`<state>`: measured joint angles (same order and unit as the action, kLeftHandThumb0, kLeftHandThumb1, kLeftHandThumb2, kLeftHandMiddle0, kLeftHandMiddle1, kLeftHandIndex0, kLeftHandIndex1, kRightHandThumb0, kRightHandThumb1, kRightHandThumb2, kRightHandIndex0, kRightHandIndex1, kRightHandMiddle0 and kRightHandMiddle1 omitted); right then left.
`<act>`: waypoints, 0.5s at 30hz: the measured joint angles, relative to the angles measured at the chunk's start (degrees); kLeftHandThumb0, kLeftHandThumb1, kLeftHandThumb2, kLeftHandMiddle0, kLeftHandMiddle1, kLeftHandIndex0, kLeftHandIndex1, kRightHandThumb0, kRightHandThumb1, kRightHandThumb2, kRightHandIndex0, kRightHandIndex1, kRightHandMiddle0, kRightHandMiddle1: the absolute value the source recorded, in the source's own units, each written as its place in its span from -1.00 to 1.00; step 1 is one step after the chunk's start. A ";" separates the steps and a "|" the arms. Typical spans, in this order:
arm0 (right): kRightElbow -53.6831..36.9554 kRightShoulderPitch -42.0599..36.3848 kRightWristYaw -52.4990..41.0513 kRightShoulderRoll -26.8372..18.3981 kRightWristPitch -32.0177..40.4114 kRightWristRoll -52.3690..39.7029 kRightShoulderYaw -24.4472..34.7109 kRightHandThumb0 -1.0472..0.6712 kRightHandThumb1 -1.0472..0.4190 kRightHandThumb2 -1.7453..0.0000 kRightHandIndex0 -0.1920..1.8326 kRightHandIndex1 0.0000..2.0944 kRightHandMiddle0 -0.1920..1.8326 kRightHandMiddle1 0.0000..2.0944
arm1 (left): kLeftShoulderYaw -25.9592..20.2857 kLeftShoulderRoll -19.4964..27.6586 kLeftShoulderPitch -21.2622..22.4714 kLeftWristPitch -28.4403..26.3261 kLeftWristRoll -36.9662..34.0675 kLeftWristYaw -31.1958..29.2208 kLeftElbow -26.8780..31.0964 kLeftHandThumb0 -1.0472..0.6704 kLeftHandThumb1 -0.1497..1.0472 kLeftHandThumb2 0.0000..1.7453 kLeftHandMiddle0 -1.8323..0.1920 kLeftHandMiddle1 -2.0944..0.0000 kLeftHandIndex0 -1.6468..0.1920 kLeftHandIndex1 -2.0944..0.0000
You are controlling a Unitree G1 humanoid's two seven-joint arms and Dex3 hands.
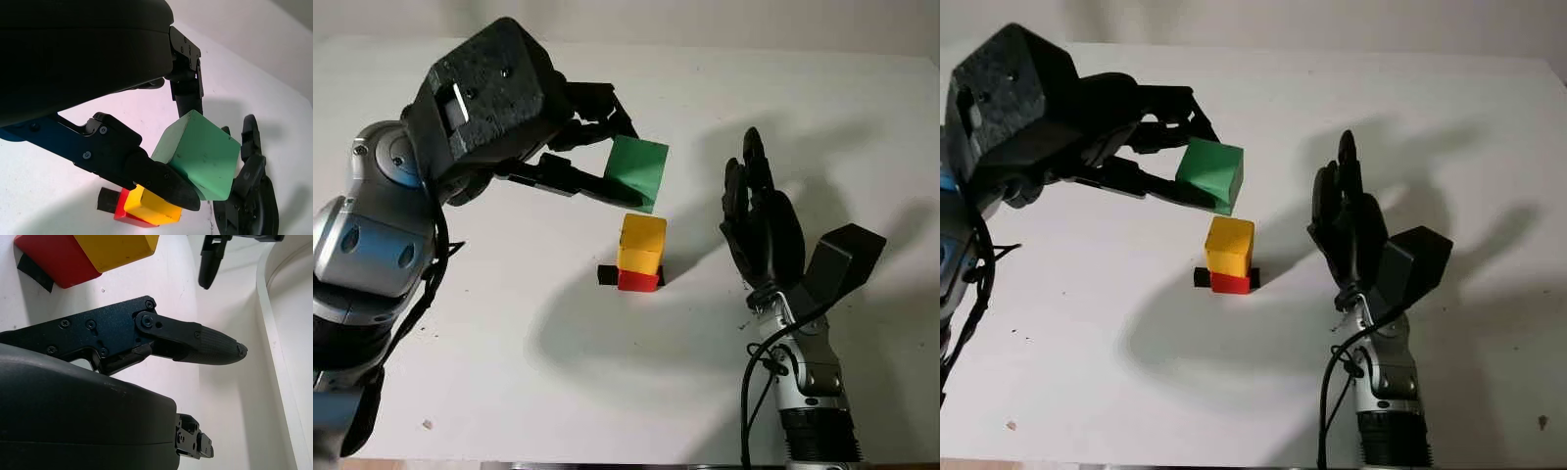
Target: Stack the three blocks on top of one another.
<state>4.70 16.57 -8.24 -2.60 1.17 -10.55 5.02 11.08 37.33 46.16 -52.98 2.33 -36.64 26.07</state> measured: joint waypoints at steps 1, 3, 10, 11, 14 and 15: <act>0.00 0.00 0.02 0.01 0.00 0.00 -0.03 -0.64 -1.00 0.28 -1.00 -1.00 -1.00 -1.00 | 0.00 0.00 -0.43 0.21 -0.21 0.00 -0.01 -0.30 0.90 -0.94 0.54 0.94 0.47 -0.60; 0.00 -0.01 0.02 0.04 0.00 0.01 -0.13 -0.64 -1.00 0.27 -1.00 -1.00 -1.00 -1.00 | 0.00 -0.02 -0.87 0.71 -0.36 0.09 -0.03 -0.31 0.89 -0.94 0.55 0.95 0.47 -0.60; -0.15 -0.28 0.38 0.15 0.01 0.03 -0.28 -0.64 -1.00 0.29 -1.00 -1.00 -1.00 -1.00 | 0.12 -1.08 -1.00 -1.29 -1.08 1.45 0.00 -0.32 0.89 -0.94 0.59 0.96 0.44 -0.71; -0.16 -0.38 0.44 0.15 0.01 0.05 -0.29 -0.64 -1.00 0.29 -1.00 -1.00 -1.00 -1.00 | 0.29 -1.32 -1.00 -1.89 -1.08 1.70 -0.01 -0.33 0.89 -0.94 0.59 0.96 0.43 -0.72; -0.24 -0.61 0.57 0.15 0.03 0.06 -0.29 -0.64 -1.00 0.29 -1.00 -1.00 -1.00 -1.00 | 0.91 -1.44 -1.00 -2.99 -1.06 2.01 -0.01 -0.33 0.89 -0.94 0.60 0.96 0.41 -0.71; -0.28 -0.72 0.61 0.15 0.08 0.08 -0.29 -0.64 -1.00 0.29 -1.00 -1.00 -1.00 -1.00 | 1.12 -1.44 -1.00 -3.03 -1.03 2.17 -0.01 -0.34 0.90 -0.93 0.60 0.96 0.41 -0.70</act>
<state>4.41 15.85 -7.63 -2.45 1.26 -10.47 4.73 12.20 35.90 45.17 -56.01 1.29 -34.47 26.06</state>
